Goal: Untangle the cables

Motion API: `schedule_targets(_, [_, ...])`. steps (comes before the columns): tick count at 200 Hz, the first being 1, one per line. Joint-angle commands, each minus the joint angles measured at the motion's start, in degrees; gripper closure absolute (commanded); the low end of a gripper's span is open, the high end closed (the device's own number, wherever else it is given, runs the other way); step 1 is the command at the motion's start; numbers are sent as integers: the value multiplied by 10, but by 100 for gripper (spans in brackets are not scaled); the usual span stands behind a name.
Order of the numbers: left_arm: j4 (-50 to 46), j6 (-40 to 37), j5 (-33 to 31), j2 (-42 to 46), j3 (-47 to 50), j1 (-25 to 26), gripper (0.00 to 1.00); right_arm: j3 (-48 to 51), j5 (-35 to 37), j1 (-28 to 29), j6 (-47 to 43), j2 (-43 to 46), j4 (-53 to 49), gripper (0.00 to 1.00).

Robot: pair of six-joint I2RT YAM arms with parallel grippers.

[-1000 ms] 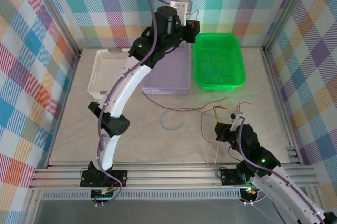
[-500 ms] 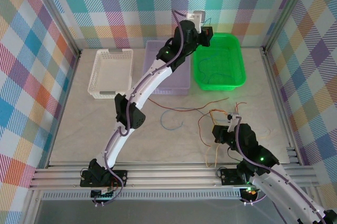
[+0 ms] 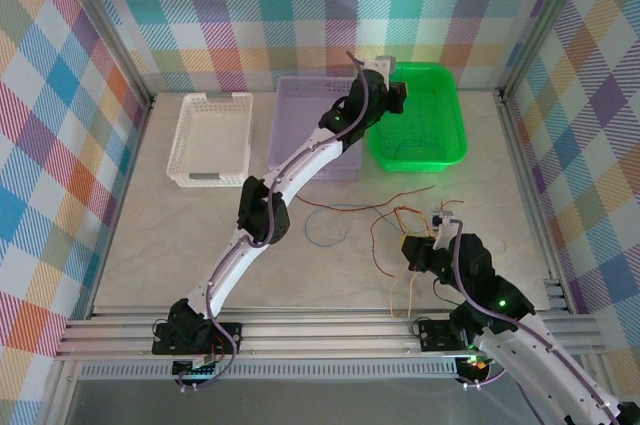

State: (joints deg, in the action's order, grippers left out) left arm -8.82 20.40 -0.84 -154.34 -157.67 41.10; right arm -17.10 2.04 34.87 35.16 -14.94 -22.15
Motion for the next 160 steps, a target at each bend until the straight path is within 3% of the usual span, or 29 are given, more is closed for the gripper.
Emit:
schedule_targets(1, [4, 10, -8, -6, -14, 8, 96, -30, -9, -2, -7, 11, -1, 100])
schedule_targets(24, [-11, 8, -4, -10, -12, 12, 85, -37, -7, -2, -7, 14, -5, 100])
schedule_targets(91, [-45, 6, 5, -14, -9, 12, 69, -43, -7, -2, 5, 35, -20, 100])
schedule_targets(122, [-54, 3, 8, -2, -9, 12, 49, -45, -5, -2, 9, 33, -17, 100])
schedule_targets(160, [-96, 0, 16, 1, -9, 3, 38, -42, -6, -2, 17, 25, -12, 100])
